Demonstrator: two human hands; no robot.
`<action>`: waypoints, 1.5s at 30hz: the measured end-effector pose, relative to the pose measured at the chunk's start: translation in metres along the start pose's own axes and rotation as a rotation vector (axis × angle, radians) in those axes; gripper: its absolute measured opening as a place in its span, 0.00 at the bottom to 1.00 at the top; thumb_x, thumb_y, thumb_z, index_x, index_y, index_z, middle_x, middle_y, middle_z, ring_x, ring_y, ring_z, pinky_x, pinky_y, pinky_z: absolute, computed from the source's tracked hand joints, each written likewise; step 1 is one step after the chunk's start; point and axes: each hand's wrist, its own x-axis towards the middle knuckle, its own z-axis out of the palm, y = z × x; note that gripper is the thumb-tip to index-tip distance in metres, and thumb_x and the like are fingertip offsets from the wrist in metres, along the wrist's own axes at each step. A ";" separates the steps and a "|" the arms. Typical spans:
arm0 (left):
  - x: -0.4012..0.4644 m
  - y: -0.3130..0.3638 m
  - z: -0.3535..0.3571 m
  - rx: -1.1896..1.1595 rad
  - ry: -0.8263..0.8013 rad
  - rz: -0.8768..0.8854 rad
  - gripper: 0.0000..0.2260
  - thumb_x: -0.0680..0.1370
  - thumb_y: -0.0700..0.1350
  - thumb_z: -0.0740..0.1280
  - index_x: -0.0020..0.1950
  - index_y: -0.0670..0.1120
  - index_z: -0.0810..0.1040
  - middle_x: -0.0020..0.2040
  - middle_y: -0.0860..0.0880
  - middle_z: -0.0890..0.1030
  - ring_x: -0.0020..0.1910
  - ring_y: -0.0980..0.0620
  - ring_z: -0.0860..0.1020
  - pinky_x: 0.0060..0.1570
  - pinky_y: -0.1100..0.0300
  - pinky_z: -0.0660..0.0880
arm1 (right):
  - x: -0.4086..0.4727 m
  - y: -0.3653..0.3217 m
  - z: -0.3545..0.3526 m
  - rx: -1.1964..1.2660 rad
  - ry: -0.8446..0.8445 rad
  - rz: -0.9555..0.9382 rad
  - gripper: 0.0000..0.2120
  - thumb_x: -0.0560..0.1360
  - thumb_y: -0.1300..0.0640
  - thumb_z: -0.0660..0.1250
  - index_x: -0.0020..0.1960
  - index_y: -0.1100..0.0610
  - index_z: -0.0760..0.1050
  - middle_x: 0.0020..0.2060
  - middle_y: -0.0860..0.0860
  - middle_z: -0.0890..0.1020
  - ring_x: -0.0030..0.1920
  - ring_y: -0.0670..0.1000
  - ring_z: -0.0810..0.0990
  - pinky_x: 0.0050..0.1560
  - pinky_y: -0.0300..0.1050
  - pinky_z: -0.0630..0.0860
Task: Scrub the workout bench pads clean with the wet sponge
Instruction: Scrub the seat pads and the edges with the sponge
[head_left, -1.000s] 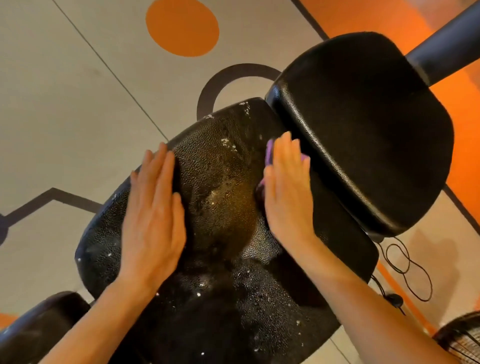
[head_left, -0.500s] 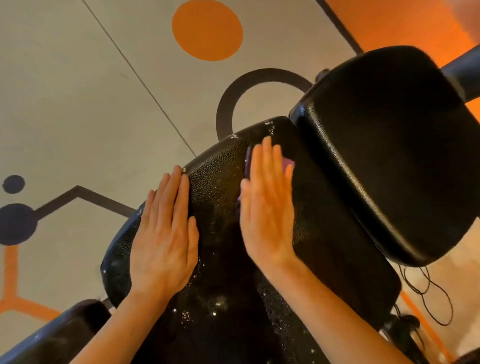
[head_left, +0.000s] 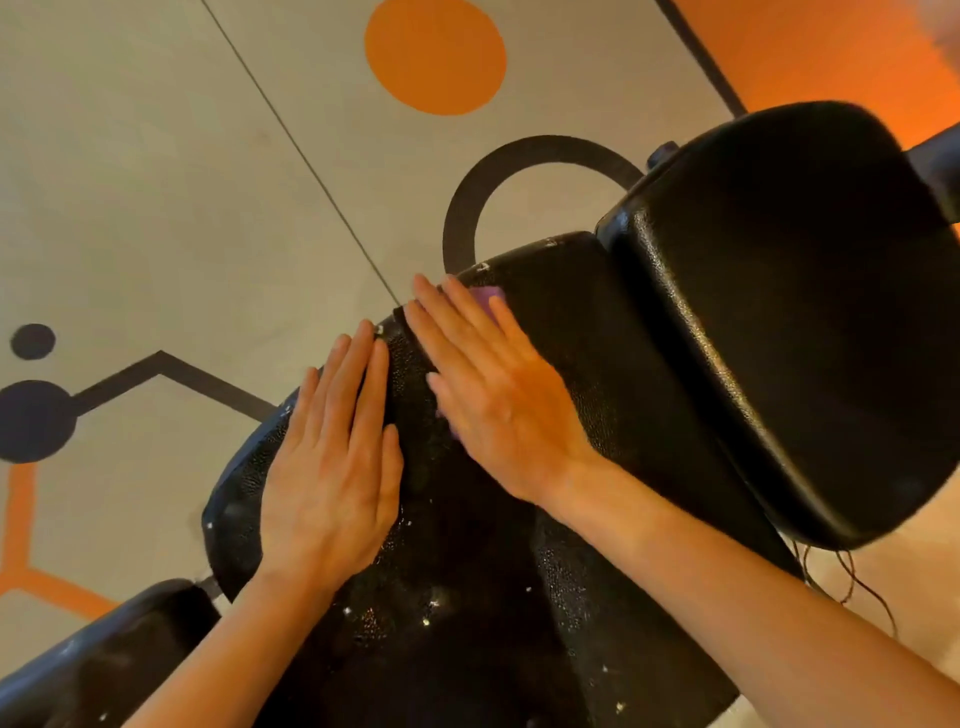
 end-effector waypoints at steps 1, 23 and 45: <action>0.000 0.000 0.000 -0.005 -0.002 -0.001 0.26 0.82 0.47 0.52 0.79 0.40 0.53 0.80 0.41 0.54 0.79 0.45 0.52 0.79 0.53 0.44 | 0.006 0.022 -0.005 -0.051 -0.027 0.083 0.22 0.80 0.59 0.53 0.71 0.66 0.66 0.73 0.62 0.66 0.75 0.60 0.61 0.75 0.55 0.57; -0.002 0.002 0.001 -0.002 0.038 -0.004 0.26 0.82 0.48 0.52 0.79 0.41 0.53 0.80 0.42 0.54 0.80 0.47 0.52 0.79 0.54 0.45 | 0.005 0.013 0.000 -0.050 -0.048 -0.188 0.26 0.83 0.54 0.52 0.78 0.60 0.52 0.78 0.57 0.54 0.78 0.55 0.49 0.78 0.53 0.46; -0.069 0.001 0.012 -0.063 0.054 -0.331 0.29 0.81 0.48 0.51 0.80 0.44 0.46 0.81 0.47 0.46 0.80 0.53 0.44 0.78 0.57 0.40 | -0.122 0.005 -0.008 -0.103 -0.262 -0.155 0.25 0.82 0.50 0.49 0.78 0.54 0.53 0.78 0.52 0.53 0.79 0.52 0.48 0.76 0.54 0.53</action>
